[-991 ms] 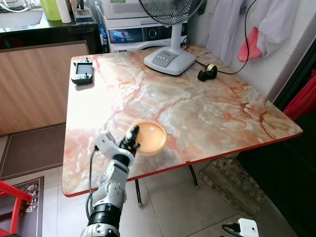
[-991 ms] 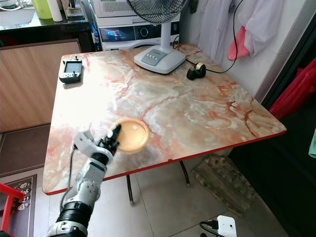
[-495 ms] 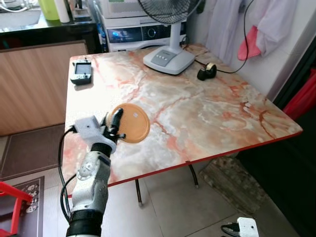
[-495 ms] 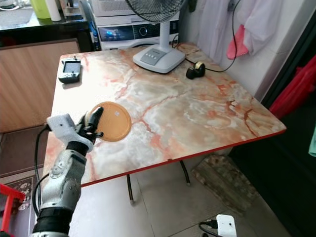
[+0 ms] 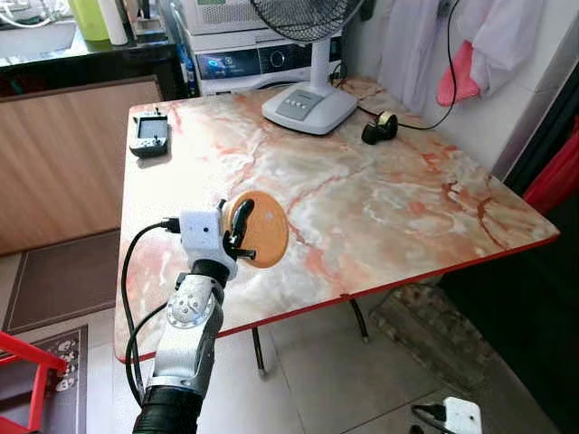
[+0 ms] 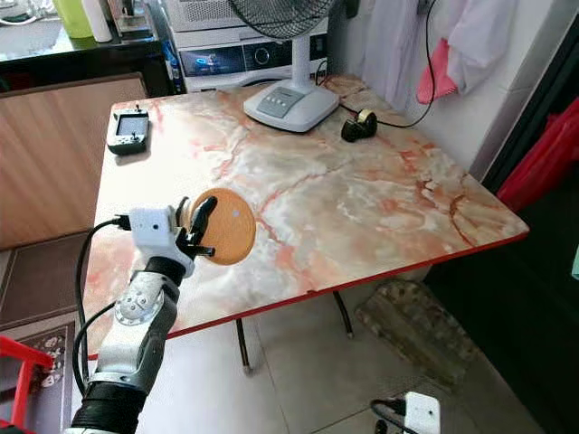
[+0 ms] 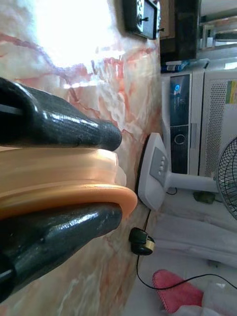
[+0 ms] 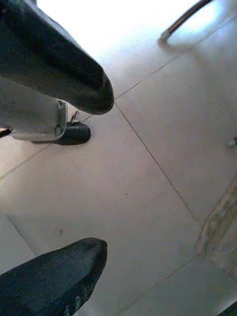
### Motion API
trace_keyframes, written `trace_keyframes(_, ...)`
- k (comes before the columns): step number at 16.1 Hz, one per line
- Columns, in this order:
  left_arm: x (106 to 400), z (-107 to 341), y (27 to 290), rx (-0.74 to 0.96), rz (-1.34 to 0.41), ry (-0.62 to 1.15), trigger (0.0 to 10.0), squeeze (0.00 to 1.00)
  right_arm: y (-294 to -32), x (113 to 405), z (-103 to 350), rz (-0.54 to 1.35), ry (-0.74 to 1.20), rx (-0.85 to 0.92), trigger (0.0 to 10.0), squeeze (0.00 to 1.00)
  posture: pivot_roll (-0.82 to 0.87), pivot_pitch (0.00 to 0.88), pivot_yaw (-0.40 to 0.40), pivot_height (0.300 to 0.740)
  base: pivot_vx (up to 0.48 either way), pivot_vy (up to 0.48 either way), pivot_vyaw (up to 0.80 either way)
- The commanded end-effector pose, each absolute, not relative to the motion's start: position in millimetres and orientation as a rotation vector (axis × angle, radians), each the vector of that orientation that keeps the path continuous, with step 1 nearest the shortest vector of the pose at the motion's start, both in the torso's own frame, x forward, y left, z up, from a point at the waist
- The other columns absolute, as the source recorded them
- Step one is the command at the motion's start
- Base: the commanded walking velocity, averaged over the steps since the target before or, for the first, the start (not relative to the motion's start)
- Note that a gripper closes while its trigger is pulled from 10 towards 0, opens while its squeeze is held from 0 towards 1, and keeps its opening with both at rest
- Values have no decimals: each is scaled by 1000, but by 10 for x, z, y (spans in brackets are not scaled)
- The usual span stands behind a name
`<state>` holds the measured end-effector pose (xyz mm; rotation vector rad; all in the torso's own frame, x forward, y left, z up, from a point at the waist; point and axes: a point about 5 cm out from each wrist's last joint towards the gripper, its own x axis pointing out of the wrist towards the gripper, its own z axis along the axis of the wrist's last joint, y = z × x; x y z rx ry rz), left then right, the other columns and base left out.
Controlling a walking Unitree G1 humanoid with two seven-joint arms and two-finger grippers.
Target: Restocking fridge
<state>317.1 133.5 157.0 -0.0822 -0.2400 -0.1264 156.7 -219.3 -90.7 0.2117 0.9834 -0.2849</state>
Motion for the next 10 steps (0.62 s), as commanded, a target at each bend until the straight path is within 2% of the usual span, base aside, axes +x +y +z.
trace_keyframes(1,3167,1678,1314,-48,-134,-287,10000,0,-2172,1531,-927,-316,992,254,10000,0,138,9,8,740,0,0,-800)
trace_keyframes(7,3178,1680,1300,18,-142,-290,10000,0,-2150,1505,-944,-295,1019,244,10000,0,135,0,11,740,0,0,-800)
trace_keyframes(9,3185,1655,1307,39,-134,-281,10000,0,-2143,1501,-947,-294,1019,250,10000,0,131,0,11,740,0,-480,-800)
trace_keyframes(10,3186,1663,1293,11,-135,-282,10000,0,-2142,1502,-947,-286,1022,245,10000,0,132,0,10,740,0,0,-800)
